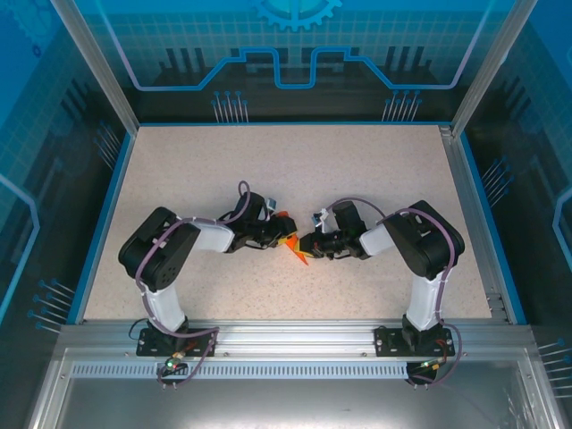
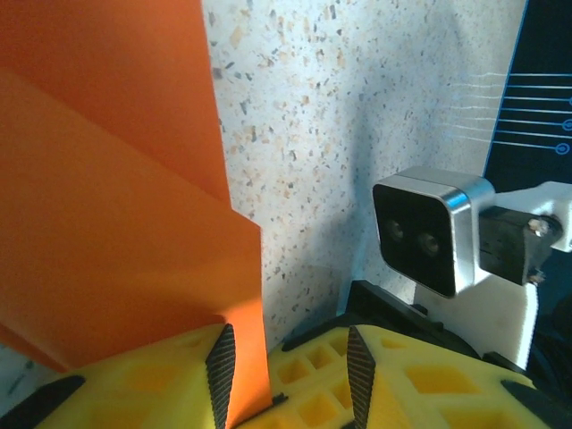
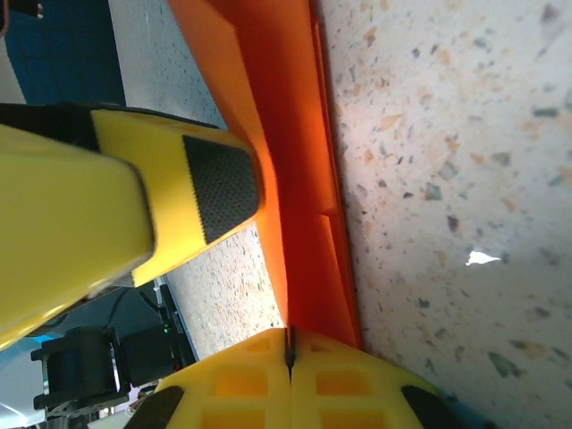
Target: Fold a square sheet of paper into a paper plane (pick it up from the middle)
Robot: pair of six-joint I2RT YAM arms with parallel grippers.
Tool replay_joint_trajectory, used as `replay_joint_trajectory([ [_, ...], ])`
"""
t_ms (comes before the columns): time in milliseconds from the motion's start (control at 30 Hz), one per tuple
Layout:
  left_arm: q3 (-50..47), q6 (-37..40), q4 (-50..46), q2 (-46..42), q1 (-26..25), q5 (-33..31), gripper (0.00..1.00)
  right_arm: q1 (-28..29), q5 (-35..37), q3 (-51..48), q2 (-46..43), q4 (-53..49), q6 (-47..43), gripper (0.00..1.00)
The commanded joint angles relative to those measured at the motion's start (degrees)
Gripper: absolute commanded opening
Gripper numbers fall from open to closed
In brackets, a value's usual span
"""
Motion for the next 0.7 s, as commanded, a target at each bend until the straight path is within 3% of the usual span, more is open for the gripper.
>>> replay_joint_trajectory([
  [0,1.60,0.56,0.50,2.05,-0.30,0.79,0.41,-1.55,7.75,-1.61,3.11,-10.72,-0.09,0.00],
  [667,1.50,1.11,-3.34,5.18,-0.29,-0.35,0.37,0.19,7.13,1.86,-5.29,-23.93,-6.06,0.13],
])
